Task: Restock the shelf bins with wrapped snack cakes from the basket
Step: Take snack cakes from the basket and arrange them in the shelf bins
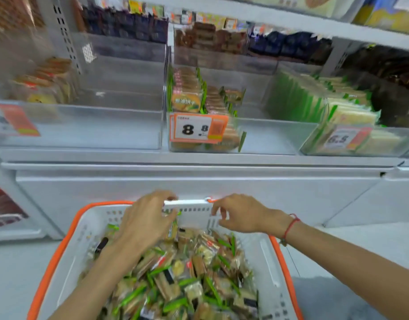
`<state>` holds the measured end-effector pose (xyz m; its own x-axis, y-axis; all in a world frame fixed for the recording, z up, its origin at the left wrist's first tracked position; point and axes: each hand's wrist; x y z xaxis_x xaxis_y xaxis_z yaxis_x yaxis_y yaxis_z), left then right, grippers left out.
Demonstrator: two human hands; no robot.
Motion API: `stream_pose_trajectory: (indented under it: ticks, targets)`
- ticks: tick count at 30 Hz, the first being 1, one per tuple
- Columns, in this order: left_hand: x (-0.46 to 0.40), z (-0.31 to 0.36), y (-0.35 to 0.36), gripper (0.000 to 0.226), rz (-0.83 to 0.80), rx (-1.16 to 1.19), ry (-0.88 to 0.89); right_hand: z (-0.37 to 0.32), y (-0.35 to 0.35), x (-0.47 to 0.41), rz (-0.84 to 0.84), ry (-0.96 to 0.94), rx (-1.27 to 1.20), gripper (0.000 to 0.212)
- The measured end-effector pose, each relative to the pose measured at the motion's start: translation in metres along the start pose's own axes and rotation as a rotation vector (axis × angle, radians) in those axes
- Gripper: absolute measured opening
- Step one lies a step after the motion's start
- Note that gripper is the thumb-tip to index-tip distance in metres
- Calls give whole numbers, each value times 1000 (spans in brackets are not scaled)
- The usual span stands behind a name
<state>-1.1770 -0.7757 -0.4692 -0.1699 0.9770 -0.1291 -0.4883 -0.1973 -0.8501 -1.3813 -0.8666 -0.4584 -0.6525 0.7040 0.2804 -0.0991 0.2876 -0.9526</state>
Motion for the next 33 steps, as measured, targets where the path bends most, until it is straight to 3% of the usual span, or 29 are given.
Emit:
stream_pose_trajectory:
  ticks: [4, 7, 10, 11, 14, 19, 22, 25, 28, 30, 33]
  targets:
    - [25, -50, 44, 46, -450, -146, -73, -15, 66, 0, -271, 48, 65, 32]
    - [45, -74, 65, 62, -752, -299, 20, -14, 94, 2, -538, -13, 3, 36]
    - [59, -84, 78, 70, -693, -384, 55, -6, 112, 8, -725, -85, 39, 71]
    - [61, -85, 80, 71, -647, -379, 65, -5, 117, 9, -670, -105, 54, 72]
    - [63, -86, 82, 71, -578, -380, 97, 0, 133, 15, -403, -126, -14, 35]
    - [56, -80, 82, 61, -611, -330, 40, 5, 128, 14, -347, -4, -282, 39]
    - [44, -58, 79, 37, -450, 68, -30, -3, 104, 6, -191, 40, -520, 39]
    - [33, -23, 68, 48, -482, 467, -191, -20, 77, 1, 52, 12, -579, 34]
    - [25, -12, 60, 39, -402, 544, -271, -31, 59, -2, 231, -17, -492, 35]
    - [22, -11, 52, 34, -334, 643, -302, -30, 46, -4, 240, -55, -501, 41]
    - [21, -2, 27, 22, -253, 784, -238, -22, 16, -7, 108, -140, -548, 48]
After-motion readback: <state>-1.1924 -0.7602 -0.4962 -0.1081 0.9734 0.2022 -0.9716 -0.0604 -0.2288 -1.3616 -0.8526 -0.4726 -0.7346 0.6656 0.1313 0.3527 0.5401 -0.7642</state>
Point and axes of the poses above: each hand's wrist, its own x-axis away from the middle knuckle, its own y-axis out of the palm, z = x × y, and after that the axes turned 1 degree about x, right-handed
